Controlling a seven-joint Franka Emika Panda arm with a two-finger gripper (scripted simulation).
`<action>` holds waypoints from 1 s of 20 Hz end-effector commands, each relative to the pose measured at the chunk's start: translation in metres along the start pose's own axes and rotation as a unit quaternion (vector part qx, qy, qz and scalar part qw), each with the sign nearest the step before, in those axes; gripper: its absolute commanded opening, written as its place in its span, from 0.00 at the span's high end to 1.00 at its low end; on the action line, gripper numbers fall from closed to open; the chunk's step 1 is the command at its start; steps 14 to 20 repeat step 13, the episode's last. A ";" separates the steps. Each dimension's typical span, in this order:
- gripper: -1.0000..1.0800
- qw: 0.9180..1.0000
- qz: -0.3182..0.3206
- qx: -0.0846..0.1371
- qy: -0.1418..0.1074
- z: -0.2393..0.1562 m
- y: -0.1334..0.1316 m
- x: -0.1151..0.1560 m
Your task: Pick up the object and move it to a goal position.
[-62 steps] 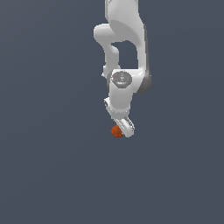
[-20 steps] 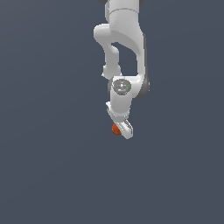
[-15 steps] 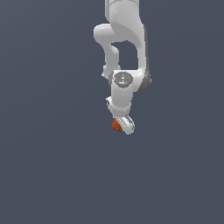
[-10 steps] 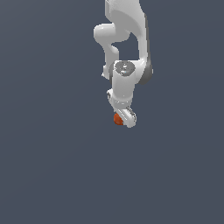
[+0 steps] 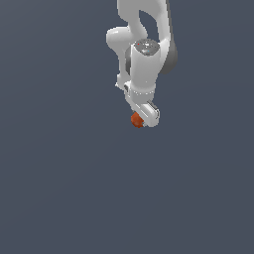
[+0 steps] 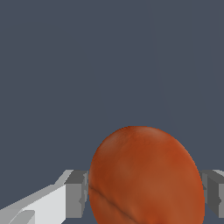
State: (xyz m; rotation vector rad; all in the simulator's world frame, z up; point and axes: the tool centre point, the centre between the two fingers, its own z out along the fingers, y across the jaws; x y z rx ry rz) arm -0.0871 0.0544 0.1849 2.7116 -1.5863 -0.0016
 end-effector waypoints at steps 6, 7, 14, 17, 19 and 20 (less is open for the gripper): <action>1.00 1.000 0.000 0.000 0.001 -0.030 0.010 -0.011; 1.00 1.000 0.000 0.000 0.001 -0.032 0.010 -0.011; 1.00 1.000 0.000 0.000 0.001 -0.036 0.011 -0.013; 1.00 1.000 0.000 0.000 0.001 -0.036 0.011 -0.013; 1.00 1.000 0.000 0.000 0.001 -0.036 0.011 -0.013; 1.00 1.000 0.000 0.000 0.001 -0.036 0.011 -0.013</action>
